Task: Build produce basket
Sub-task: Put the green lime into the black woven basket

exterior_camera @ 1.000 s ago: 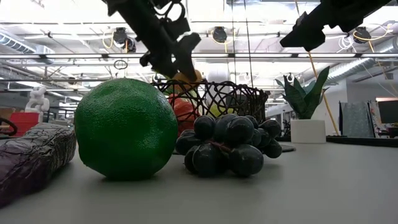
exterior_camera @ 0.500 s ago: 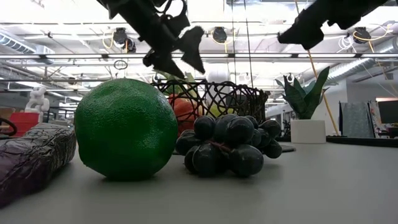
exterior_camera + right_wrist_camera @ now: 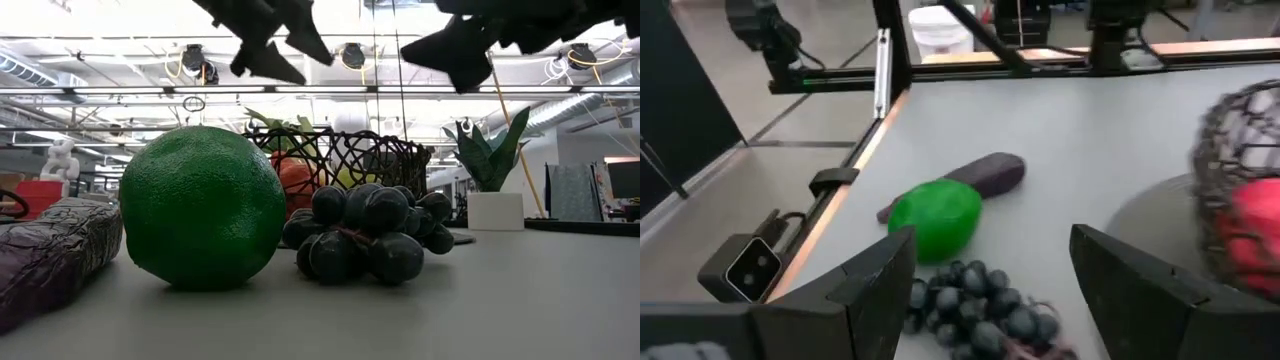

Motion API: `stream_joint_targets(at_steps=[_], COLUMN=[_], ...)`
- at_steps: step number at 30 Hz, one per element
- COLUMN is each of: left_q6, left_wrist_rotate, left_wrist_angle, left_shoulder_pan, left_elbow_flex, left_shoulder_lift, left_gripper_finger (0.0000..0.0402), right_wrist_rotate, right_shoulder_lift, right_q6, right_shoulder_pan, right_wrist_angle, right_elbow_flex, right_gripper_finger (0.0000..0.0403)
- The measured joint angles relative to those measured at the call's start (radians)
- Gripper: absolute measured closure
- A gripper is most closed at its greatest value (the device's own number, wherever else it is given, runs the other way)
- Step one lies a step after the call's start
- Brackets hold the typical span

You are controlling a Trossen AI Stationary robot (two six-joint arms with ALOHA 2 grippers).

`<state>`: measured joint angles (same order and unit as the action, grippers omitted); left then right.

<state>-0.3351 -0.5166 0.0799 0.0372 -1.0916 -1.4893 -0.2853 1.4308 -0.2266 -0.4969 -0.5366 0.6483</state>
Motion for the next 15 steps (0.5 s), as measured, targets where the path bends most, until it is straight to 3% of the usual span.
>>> stream_joint_targets(at_steps=[9,15], left_q6=[0.024,0.006], left_wrist_rotate=[0.001,0.0], left_wrist_angle=[0.01,0.013], left_shoulder_pan=[0.06,0.095], left_elbow_flex=[0.0,0.0], left_shoulder_lift=[0.036,0.036], left_gripper_finger=[0.0116,0.0123], right_wrist_rotate=[-0.001,-0.068], right_shoulder_lift=[0.274,0.434], right_q6=[0.0,0.005], right_shoulder_pan=[-0.039,-0.091], right_wrist_angle=[-0.04,-0.034], right_elbow_flex=[0.172,0.323], right_gripper_finger=[0.0139,0.0103])
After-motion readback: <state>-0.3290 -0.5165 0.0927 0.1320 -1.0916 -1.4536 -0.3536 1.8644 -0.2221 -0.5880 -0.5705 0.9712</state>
